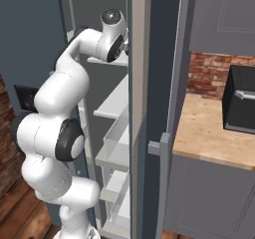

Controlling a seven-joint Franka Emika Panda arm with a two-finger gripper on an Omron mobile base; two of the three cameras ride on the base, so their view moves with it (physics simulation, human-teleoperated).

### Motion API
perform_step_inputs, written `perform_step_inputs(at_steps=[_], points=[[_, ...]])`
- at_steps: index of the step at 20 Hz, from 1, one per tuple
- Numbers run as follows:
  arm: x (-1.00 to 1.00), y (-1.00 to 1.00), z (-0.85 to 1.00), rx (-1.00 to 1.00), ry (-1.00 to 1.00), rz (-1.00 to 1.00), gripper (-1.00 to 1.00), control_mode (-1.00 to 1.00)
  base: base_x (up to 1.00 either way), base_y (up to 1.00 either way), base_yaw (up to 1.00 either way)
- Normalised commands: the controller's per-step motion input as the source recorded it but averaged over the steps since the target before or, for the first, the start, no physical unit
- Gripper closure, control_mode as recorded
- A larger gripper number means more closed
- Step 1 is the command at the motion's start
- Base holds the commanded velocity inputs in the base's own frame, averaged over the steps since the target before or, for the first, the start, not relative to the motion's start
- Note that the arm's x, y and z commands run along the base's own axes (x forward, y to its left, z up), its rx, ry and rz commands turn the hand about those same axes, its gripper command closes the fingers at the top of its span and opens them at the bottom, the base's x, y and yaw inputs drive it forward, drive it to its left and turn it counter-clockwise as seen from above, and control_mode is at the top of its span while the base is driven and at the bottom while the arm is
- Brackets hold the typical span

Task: Retrieve the sausage and cheese from the fridge and place them on the cutting board on the counter.

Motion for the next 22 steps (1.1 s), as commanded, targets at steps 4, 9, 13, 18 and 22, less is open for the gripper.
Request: perform_step_inputs(at_steps=[4, 9, 13, 18, 22], points=[[0.14, -0.06, -0.2, 0.0, 0.02, 0.0, -1.0, -1.0, 0.0, 0.0, 0.0], [0.13, -0.01, -0.12, 0.0, 0.0, 0.0, -1.0, -1.0, 0.0, 0.0, 0.0], [0.22, 0.0, 0.0, 0.0, 0.0, 0.0, -1.0, -1.0, 0.0, 0.0, 0.0], [0.24, 0.0, 0.0, 0.0, 0.0, 0.0, -1.0, -1.0, 0.0, 0.0, 0.0], [0.27, 0.0, 0.0, -0.01, 0.0, 0.0, -1.0, -1.0, 0.0, 0.0, 0.0]])
